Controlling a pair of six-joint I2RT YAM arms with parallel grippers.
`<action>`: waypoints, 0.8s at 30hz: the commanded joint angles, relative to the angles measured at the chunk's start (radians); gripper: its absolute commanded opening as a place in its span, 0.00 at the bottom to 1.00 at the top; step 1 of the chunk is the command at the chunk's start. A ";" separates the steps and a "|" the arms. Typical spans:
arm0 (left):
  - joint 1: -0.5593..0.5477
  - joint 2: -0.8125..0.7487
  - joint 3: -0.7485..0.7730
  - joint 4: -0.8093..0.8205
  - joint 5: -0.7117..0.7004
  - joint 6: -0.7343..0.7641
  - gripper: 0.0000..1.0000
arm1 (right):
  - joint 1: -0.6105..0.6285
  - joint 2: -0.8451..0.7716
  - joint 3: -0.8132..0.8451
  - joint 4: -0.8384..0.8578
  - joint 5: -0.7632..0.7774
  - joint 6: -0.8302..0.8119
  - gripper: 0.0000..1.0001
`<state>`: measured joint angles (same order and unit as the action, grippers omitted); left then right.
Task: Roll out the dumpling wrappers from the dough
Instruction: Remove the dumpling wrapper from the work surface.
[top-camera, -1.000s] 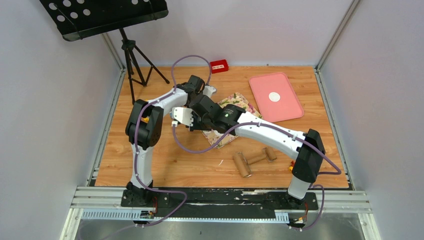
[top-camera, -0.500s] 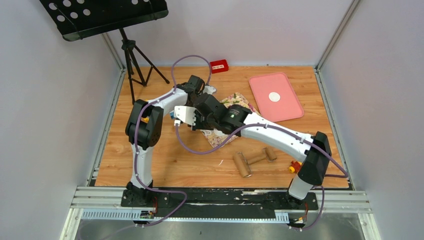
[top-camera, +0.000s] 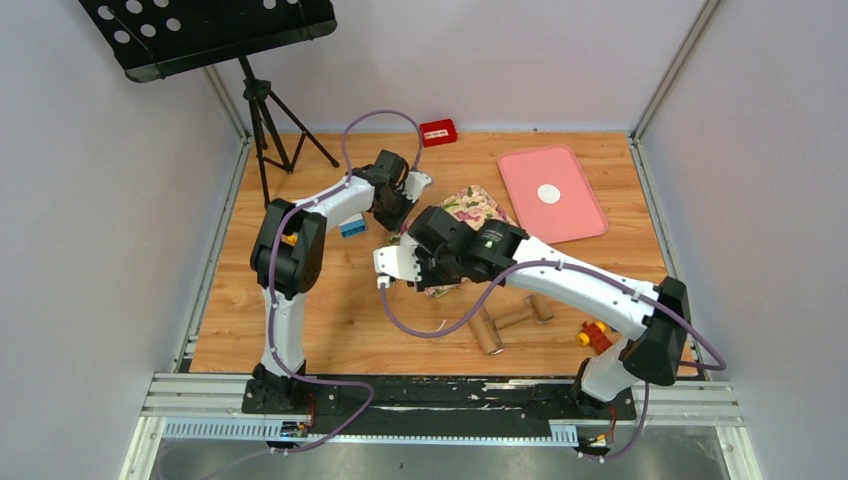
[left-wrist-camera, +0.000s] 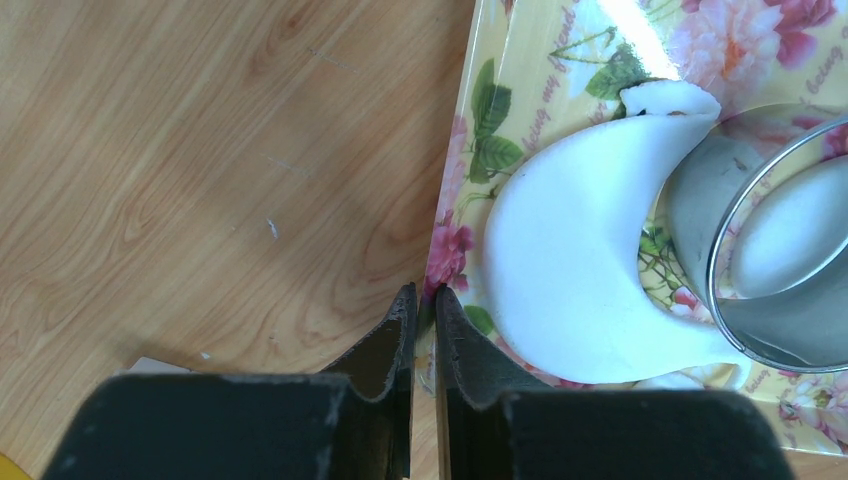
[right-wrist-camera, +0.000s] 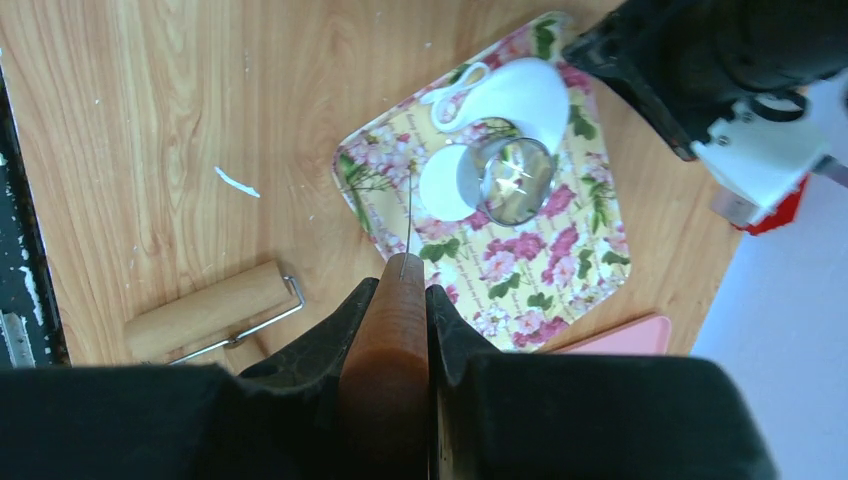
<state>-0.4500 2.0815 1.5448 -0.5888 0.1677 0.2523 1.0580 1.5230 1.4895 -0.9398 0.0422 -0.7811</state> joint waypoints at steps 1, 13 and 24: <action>-0.007 -0.037 -0.009 -0.002 0.052 0.009 0.15 | 0.041 0.061 -0.007 0.012 0.036 -0.010 0.00; -0.007 -0.046 -0.015 0.003 0.068 0.007 0.15 | 0.085 0.183 0.022 0.112 0.090 -0.001 0.00; -0.007 -0.047 -0.026 0.008 0.074 0.014 0.15 | 0.089 0.251 0.063 0.242 0.150 -0.023 0.00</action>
<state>-0.4492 2.0777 1.5375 -0.5823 0.1867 0.2596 1.1389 1.7454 1.5150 -0.7757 0.1589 -0.7937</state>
